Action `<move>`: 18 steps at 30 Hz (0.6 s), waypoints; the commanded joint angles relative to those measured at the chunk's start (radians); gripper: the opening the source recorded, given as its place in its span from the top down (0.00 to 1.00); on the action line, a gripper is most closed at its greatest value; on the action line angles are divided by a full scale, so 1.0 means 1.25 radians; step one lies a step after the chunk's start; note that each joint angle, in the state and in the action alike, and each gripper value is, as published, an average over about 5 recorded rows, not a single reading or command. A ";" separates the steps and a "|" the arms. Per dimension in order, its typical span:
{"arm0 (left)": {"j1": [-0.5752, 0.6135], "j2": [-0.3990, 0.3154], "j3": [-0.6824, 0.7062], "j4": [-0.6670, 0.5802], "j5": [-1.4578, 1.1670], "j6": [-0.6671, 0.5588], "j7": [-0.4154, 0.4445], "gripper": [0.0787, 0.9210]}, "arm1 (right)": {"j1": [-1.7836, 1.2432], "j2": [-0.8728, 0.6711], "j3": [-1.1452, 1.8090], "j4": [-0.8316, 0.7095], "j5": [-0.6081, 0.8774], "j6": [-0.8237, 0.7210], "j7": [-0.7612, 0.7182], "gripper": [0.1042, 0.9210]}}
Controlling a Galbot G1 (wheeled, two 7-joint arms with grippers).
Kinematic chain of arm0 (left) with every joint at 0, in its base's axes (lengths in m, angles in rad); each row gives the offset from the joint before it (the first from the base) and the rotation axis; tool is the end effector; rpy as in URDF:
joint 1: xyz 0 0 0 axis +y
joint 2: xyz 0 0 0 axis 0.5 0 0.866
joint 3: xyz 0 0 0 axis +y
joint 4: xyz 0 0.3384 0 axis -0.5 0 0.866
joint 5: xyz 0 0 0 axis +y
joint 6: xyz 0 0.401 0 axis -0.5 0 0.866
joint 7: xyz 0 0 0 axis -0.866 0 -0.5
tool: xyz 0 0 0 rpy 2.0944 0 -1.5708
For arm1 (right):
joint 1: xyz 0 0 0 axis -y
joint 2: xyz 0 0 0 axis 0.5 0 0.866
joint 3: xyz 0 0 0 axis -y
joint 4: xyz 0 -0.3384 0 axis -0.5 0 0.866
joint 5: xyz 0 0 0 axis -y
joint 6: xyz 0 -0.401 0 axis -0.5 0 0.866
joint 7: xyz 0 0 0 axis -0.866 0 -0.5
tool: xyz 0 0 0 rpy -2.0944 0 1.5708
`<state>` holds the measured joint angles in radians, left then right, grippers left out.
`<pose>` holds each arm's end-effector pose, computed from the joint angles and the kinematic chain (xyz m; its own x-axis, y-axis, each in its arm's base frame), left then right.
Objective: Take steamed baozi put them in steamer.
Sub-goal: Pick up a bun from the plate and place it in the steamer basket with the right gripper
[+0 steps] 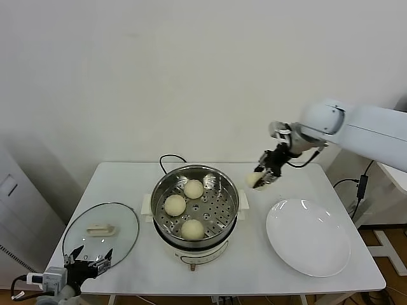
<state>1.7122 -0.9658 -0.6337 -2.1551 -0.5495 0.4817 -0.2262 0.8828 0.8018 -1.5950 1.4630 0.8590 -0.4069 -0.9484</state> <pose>0.2150 0.0969 -0.2645 -0.8361 -0.0210 0.5482 0.0529 0.9915 0.1187 0.5512 -0.0208 -0.0148 -0.1308 -0.3743 0.9180 -0.9914 0.0428 -0.1238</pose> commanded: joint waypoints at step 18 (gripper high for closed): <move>-0.002 -0.007 -0.001 0.002 0.000 0.000 0.001 0.12 | -0.079 0.217 -0.017 -0.006 0.127 -0.118 0.157 0.67</move>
<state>1.7097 -0.9741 -0.6332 -2.1554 -0.5494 0.4819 -0.2253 0.8394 1.0165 -1.6157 1.4557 1.0003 -0.5295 -0.7929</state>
